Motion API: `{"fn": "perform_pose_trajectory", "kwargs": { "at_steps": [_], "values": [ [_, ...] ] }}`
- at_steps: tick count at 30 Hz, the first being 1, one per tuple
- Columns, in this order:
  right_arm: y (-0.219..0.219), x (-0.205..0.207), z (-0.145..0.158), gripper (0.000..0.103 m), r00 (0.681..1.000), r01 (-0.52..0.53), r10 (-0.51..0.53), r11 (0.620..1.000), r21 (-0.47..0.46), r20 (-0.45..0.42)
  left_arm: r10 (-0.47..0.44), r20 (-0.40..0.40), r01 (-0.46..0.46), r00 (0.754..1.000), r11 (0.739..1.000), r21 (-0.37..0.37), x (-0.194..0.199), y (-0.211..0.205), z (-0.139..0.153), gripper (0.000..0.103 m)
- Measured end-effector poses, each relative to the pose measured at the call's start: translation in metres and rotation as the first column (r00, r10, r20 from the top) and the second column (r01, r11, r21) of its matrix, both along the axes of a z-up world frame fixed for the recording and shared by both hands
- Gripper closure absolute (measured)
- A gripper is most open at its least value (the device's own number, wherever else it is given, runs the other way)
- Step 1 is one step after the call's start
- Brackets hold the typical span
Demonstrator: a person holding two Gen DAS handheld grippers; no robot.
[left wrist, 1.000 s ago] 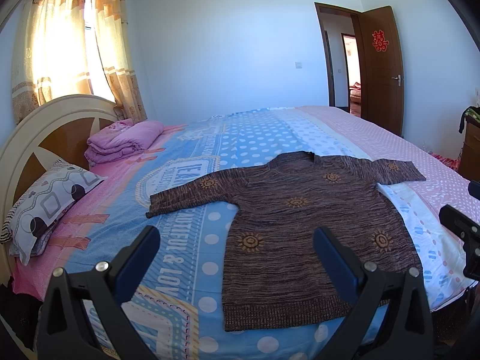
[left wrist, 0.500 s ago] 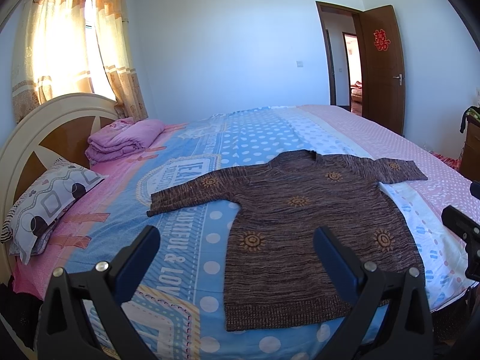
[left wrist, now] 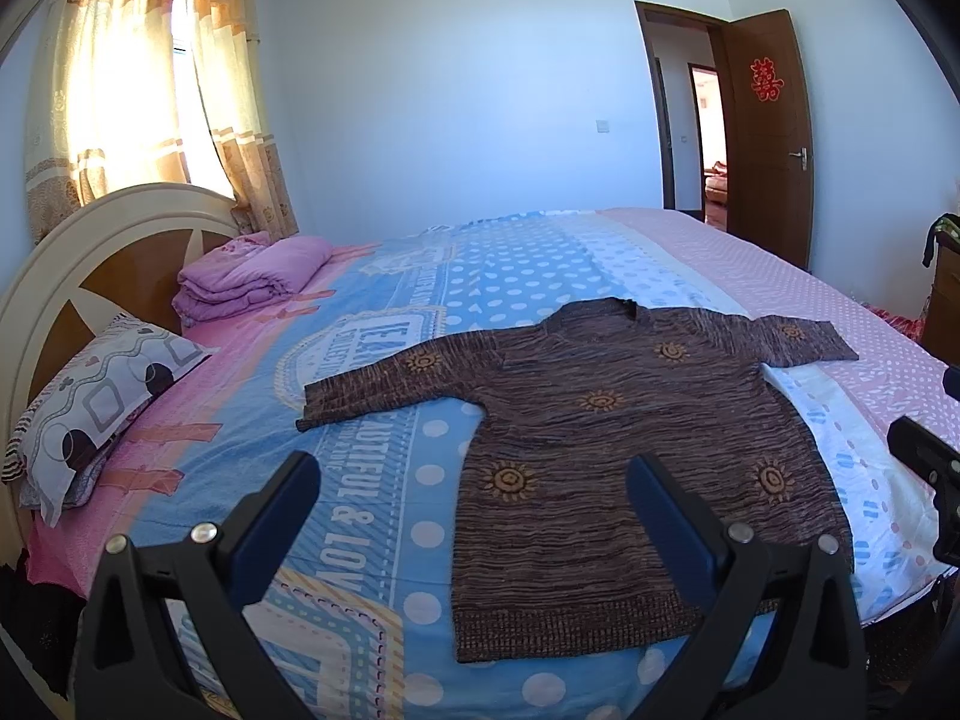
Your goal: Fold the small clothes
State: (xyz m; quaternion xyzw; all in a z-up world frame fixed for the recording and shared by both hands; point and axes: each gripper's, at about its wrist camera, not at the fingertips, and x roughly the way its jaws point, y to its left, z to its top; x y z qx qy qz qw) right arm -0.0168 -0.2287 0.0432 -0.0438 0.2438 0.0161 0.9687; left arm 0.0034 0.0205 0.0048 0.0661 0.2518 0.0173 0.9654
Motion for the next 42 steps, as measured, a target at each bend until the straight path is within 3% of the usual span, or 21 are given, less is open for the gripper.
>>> {"fn": "perform_pose_trajectory", "kwargs": {
  "at_steps": [13,22,29,42],
  "values": [
    [-0.002,0.004,-0.005,0.001,1.000,-0.018,0.018,1.000,0.004,-0.005,0.000,-0.022,0.001,1.000,1.000,0.014,0.009,-0.003,-0.008,0.000],
    [-0.026,0.029,-0.021,0.001,0.998,0.009,-0.006,0.999,0.050,-0.066,0.002,-0.096,-0.001,0.995,1.000,0.010,0.037,-0.007,-0.026,0.000],
    [-0.037,0.041,-0.032,0.001,0.995,0.027,-0.020,0.998,0.065,-0.100,-0.015,-0.107,0.019,0.994,0.999,0.031,0.047,-0.017,-0.031,0.000],
    [-0.091,0.083,-0.058,0.001,0.980,0.134,-0.121,0.988,0.079,-0.161,-0.027,-0.186,0.037,0.982,0.998,0.053,0.109,-0.033,-0.062,0.000]
  ]
}}
